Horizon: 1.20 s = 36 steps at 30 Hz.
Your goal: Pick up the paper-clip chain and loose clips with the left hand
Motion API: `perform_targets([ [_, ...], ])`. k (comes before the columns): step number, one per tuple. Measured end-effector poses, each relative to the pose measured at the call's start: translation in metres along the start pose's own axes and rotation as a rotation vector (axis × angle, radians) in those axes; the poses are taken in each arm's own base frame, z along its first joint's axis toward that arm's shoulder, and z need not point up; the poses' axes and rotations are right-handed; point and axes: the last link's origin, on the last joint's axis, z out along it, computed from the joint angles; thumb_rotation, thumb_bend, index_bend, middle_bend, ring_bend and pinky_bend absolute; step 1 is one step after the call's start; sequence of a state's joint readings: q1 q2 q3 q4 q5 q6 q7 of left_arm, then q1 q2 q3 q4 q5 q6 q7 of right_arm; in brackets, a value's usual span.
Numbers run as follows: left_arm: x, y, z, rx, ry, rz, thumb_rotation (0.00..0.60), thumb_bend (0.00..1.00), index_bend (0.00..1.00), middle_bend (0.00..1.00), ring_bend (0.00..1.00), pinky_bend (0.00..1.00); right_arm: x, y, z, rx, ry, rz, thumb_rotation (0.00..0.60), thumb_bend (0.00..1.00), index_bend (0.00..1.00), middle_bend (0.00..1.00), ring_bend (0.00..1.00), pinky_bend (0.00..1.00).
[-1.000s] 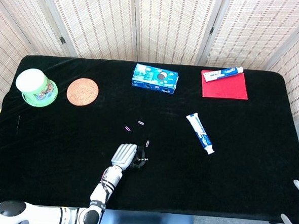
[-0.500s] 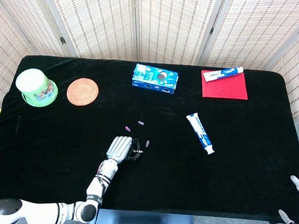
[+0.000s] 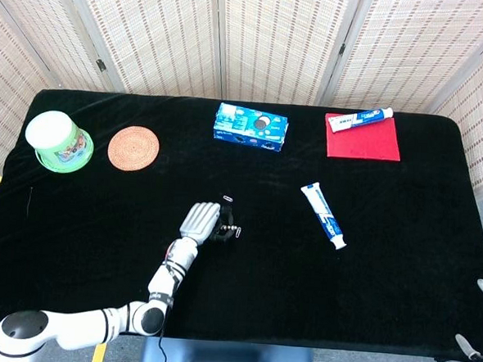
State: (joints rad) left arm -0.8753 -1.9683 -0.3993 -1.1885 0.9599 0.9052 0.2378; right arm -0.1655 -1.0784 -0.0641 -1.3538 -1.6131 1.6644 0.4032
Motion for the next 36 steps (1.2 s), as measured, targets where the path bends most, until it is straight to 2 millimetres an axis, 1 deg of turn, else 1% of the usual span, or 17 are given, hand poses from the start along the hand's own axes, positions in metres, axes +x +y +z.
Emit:
perform_targets([
  [6,0.012,-0.009,0.025,0.01,0.02,0.009,0.6,0.67,0.83,1.0,1.0,1.0,0.0,0.008,0.001,-0.051,0.003,0.009,0.6,0.24,0.0,0.0,0.0,0.0],
  [12,0.024,-0.02,0.04,0.024,0.036,-0.005,0.6,0.67,0.83,1.0,1.0,1.0,-0.002,0.013,0.005,-0.086,0.0,0.009,0.6,0.24,0.0,0.0,0.0,0.0],
  [16,0.026,-0.027,0.043,0.03,0.028,-0.013,0.6,0.67,0.83,1.0,1.0,1.0,-0.002,0.013,0.006,-0.091,0.006,0.007,0.6,0.24,0.0,0.0,0.0,0.0],
  [24,0.021,-0.036,0.039,0.034,0.012,-0.006,0.6,0.67,0.83,1.0,1.0,1.0,-0.002,0.011,0.004,-0.087,0.012,0.003,0.6,0.24,0.0,0.0,0.0,0.0],
  [30,0.019,-0.038,0.037,0.035,0.013,-0.009,0.6,0.67,0.83,1.0,1.0,1.0,-0.001,0.01,0.004,-0.081,0.016,0.002,0.6,0.24,0.0,0.0,0.0,0.0],
  [36,0.025,-0.036,0.035,0.02,0.027,-0.001,0.6,0.67,0.83,1.0,1.0,1.0,-0.001,0.01,0.004,-0.079,0.015,0.002,0.6,0.24,0.0,0.0,0.0,0.0],
])
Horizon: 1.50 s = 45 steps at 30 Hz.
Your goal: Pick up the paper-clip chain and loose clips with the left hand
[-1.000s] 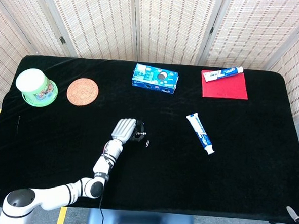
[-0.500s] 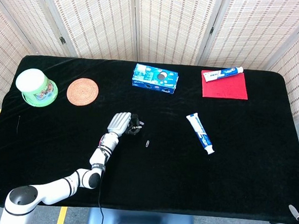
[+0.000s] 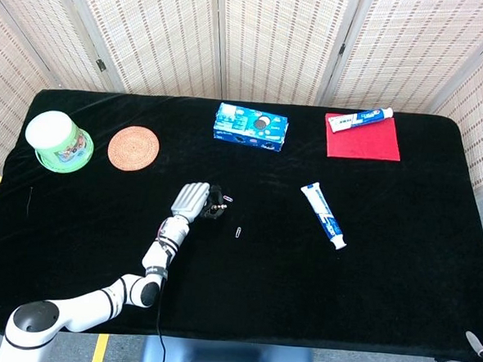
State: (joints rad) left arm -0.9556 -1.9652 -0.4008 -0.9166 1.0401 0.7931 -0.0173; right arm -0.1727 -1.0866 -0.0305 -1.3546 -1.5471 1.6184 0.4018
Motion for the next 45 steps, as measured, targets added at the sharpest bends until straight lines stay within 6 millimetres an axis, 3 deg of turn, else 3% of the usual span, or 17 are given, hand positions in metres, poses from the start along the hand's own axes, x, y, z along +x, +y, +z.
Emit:
perform_targets([
  [11,0.023,-0.003,-0.025,-0.037,0.026,0.117,0.6,0.67,0.83,1.0,1.0,1.0,0.001,-0.005,-0.002,0.035,0.005,-0.002,0.6,0.24,0.0,0.0,0.0,0.0],
  [18,0.04,-0.026,-0.075,-0.009,0.067,0.181,0.6,0.67,0.83,1.0,1.0,1.0,-0.001,-0.016,0.003,0.1,-0.019,-0.009,0.6,0.24,0.0,0.0,0.0,0.0],
  [24,0.052,-0.051,-0.127,0.053,0.138,0.249,0.6,0.67,0.83,1.0,1.0,1.0,-0.005,-0.036,0.009,0.201,-0.048,-0.031,0.6,0.24,0.0,0.0,0.0,0.0],
  [27,0.056,-0.059,-0.142,0.076,0.157,0.269,0.6,0.67,0.83,1.0,1.0,1.0,-0.007,-0.046,0.013,0.244,-0.054,-0.043,0.6,0.24,0.0,0.0,0.0,0.0],
  [39,0.052,-0.06,-0.145,0.066,0.174,0.259,0.6,0.67,0.82,1.0,1.0,1.0,-0.009,-0.053,0.019,0.258,-0.079,-0.054,0.6,0.24,0.0,0.0,0.0,0.0],
  [42,0.051,-0.064,-0.145,0.069,0.165,0.262,0.6,0.56,0.61,1.0,1.0,1.0,-0.008,-0.051,0.017,0.255,-0.072,-0.052,0.6,0.24,0.0,0.0,0.0,0.0],
  [43,0.051,-0.065,-0.145,0.072,0.16,0.268,0.6,0.47,0.42,1.0,1.0,1.0,-0.008,-0.051,0.017,0.256,-0.07,-0.051,0.6,0.24,0.0,0.0,0.0,0.0],
  [45,0.051,-0.067,-0.145,0.084,0.155,0.284,0.6,0.35,0.17,1.0,1.0,1.0,-0.007,-0.051,0.016,0.261,-0.065,-0.049,0.6,0.24,0.0,0.0,0.0,0.0],
])
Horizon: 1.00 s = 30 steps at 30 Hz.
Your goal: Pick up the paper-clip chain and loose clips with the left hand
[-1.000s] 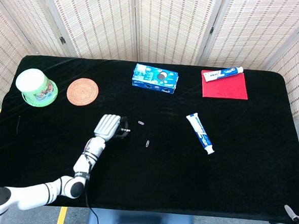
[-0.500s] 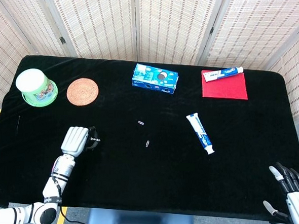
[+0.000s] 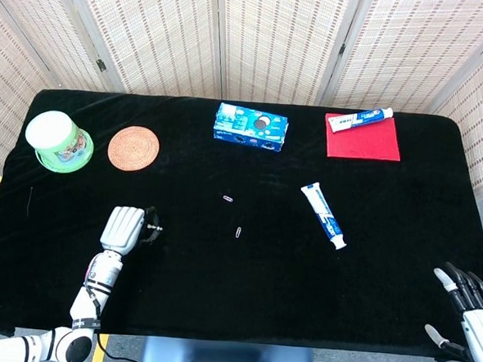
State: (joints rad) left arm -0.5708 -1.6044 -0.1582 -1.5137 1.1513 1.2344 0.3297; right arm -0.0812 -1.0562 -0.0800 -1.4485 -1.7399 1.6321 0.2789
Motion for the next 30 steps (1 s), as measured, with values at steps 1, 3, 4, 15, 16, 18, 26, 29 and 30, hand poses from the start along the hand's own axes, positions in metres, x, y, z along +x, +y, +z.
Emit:
perform_targets([
  [1,0.0,0.0,0.0,0.005,0.003,0.006,0.6,0.3,0.06,1.0,1.0,1.0,0.0,0.0,-0.001,0.004,0.005,-0.001,0.6,0.24,0.0,0.0,0.0,0.0],
  [3,0.001,0.0,0.001,0.013,0.017,0.008,0.6,0.26,0.0,1.0,1.0,1.0,0.0,-0.001,-0.002,0.01,0.011,-0.001,0.6,0.24,0.0,0.0,0.0,0.0],
  [4,0.002,0.001,0.002,0.015,0.025,0.002,0.6,0.24,0.0,1.0,1.0,1.0,0.0,-0.001,-0.002,0.012,0.014,-0.001,0.6,0.24,0.0,0.0,0.0,0.0],
  [15,0.025,0.006,-0.01,-0.009,0.077,-0.023,0.6,0.17,0.0,0.94,0.98,1.0,0.0,0.0,-0.003,0.007,0.012,-0.003,0.6,0.24,0.0,0.0,0.0,0.0],
  [16,0.029,0.007,-0.013,-0.013,0.085,-0.031,0.6,0.17,0.0,0.84,0.9,0.97,-0.001,0.0,-0.003,0.009,0.007,-0.002,0.6,0.24,0.0,0.0,0.0,0.0],
  [18,0.04,0.007,-0.026,-0.023,0.097,-0.053,0.6,0.17,0.0,0.6,0.66,0.83,-0.001,0.0,-0.003,0.012,-0.003,0.004,0.6,0.24,0.0,0.0,0.0,0.0],
  [26,0.069,-0.035,-0.116,-0.019,0.101,0.049,0.6,0.17,0.0,0.0,0.0,0.07,-0.002,-0.001,-0.003,0.014,-0.01,-0.017,0.6,0.24,0.0,0.0,0.0,0.0],
  [29,0.062,-0.06,-0.163,0.074,0.065,0.09,0.6,0.17,0.0,0.0,0.0,0.0,-0.003,0.002,-0.001,-0.001,-0.023,0.001,0.6,0.24,0.0,0.0,0.0,0.0],
  [30,0.06,-0.071,-0.181,0.125,0.055,0.101,0.6,0.17,0.0,0.0,0.0,0.0,-0.003,0.003,0.0,-0.009,-0.025,0.005,0.6,0.24,0.0,0.0,0.0,0.0],
])
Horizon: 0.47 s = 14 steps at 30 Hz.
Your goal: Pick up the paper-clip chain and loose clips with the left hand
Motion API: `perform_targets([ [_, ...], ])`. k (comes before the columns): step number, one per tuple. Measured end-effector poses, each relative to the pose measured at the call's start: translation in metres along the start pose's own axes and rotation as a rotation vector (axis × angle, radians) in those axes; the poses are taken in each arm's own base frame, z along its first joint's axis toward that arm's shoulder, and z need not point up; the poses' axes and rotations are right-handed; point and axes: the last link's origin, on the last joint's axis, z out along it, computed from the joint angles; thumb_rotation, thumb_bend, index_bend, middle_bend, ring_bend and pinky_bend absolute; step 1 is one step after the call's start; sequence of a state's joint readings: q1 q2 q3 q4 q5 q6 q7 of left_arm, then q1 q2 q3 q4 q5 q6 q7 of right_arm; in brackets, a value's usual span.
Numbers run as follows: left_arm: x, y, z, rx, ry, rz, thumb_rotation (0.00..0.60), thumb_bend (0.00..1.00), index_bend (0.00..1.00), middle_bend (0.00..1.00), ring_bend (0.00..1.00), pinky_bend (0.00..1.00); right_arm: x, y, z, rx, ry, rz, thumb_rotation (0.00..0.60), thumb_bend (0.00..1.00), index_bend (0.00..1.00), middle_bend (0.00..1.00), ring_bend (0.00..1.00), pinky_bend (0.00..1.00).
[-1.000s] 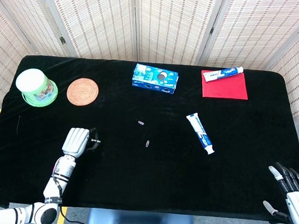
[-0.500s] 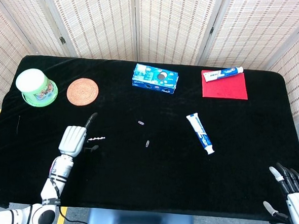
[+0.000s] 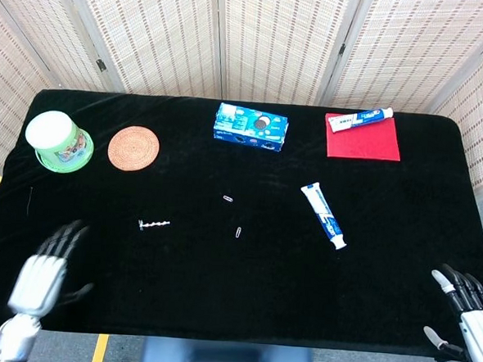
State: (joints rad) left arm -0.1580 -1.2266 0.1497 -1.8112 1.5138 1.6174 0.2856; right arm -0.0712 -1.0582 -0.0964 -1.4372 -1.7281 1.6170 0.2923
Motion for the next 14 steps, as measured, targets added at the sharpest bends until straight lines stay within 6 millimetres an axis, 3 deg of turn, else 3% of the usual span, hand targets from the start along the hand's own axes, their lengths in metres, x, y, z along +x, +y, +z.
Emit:
perform_targets([
  [6,-0.006,-0.051,-0.057,0.127,-0.018,0.084,0.6,0.16,0.0,0.0,0.0,0.0,0.005,0.001,-0.006,-0.022,0.057,-0.02,0.6,0.24,0.0,0.0,0.0,0.0],
  [14,-0.003,-0.053,-0.074,0.08,-0.1,0.096,0.6,0.15,0.0,0.0,0.0,0.0,-0.001,-0.005,-0.017,-0.023,0.052,-0.047,0.6,0.24,0.0,0.0,0.0,0.0],
])
